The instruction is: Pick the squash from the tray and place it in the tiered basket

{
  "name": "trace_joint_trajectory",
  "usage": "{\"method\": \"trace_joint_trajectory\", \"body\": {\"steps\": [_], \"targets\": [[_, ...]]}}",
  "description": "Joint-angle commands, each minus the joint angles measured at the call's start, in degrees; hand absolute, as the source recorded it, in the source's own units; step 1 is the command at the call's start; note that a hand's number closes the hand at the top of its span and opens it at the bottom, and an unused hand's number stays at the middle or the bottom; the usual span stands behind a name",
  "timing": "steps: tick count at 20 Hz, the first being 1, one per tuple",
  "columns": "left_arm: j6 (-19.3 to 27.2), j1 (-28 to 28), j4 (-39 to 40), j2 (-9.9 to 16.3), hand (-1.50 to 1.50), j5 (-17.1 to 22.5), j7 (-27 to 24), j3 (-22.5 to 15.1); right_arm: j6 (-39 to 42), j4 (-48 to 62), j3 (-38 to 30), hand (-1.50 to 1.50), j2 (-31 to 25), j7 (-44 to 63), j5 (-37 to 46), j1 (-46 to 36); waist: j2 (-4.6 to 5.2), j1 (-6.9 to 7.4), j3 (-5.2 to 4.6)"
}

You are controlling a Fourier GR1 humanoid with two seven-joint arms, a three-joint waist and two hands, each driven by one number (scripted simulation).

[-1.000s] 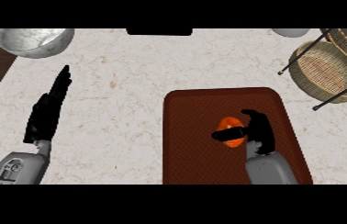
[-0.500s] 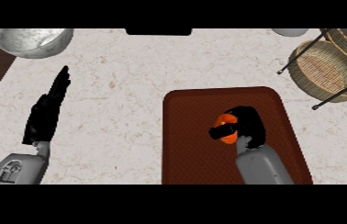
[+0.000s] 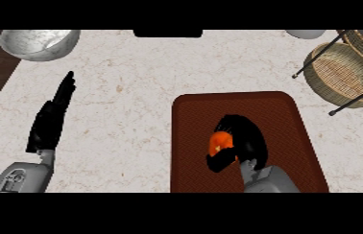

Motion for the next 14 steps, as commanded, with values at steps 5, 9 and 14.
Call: {"method": "trace_joint_trajectory", "body": {"steps": [5, 9, 14], "targets": [[0.87, 1.53, -0.47, 0.99, 0.00, -0.16, 0.45, 1.47, 11.07, -24.27, 8.21, 1.50, -14.46, -25.59, -8.01, 3.56, -0.83, -3.02, 0.24], [0.88, 2.14, -0.51, 1.67, 0.00, 0.43, -0.12, 3.00, 9.63, -37.84, -3.66, 1.50, -23.71, -32.01, -12.54, 6.84, -0.43, -4.40, 0.22], [0.08, 1.75, 0.22, 1.00, 0.00, 0.62, -0.45, 2.92, 12.71, -46.91, -22.85, 1.50, -29.03, -33.47, -27.34, 9.00, 0.39, -3.19, 0.09]]}}
